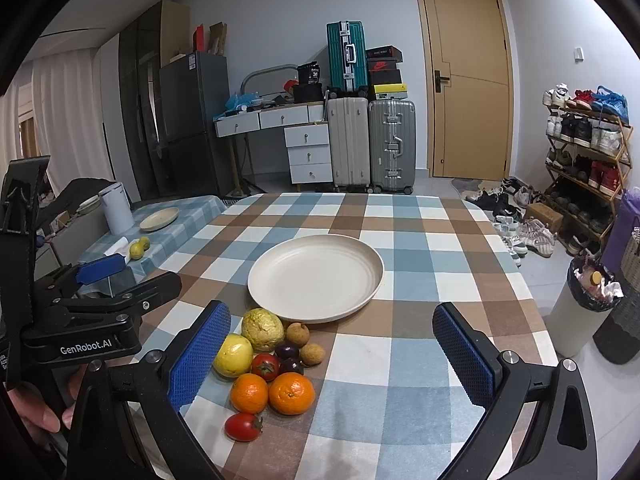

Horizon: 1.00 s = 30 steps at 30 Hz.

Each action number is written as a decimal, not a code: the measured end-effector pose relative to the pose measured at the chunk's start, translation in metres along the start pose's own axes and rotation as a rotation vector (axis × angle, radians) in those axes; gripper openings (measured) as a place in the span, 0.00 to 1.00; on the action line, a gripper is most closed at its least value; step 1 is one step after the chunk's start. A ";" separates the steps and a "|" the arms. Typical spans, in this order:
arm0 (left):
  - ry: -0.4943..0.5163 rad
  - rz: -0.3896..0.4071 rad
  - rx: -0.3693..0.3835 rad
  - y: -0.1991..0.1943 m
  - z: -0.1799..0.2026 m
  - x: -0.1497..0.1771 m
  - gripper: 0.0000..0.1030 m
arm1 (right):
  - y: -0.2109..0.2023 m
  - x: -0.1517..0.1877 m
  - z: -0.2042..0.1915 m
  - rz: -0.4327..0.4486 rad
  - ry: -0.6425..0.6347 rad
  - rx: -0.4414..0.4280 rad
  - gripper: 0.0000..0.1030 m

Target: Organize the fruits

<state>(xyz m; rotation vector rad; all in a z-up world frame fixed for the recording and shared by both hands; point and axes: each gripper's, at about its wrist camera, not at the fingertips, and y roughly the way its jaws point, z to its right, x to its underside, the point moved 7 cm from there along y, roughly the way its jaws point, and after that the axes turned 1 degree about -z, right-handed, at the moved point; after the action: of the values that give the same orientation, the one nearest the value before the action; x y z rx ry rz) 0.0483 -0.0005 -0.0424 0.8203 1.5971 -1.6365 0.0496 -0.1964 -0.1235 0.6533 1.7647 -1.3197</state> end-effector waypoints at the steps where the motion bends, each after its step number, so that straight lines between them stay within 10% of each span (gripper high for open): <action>1: 0.001 -0.001 0.000 0.000 0.000 0.000 0.99 | 0.000 0.000 0.000 0.000 0.002 0.000 1.00; 30: -0.017 -0.075 0.051 0.025 0.006 0.025 0.99 | 0.009 0.010 0.004 -0.025 0.033 -0.001 1.00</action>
<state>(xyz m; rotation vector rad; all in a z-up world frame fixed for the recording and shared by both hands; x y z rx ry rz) 0.0551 -0.0076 -0.0770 0.7785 1.5972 -1.7385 0.0520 -0.1977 -0.1371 0.6583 1.8049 -1.3321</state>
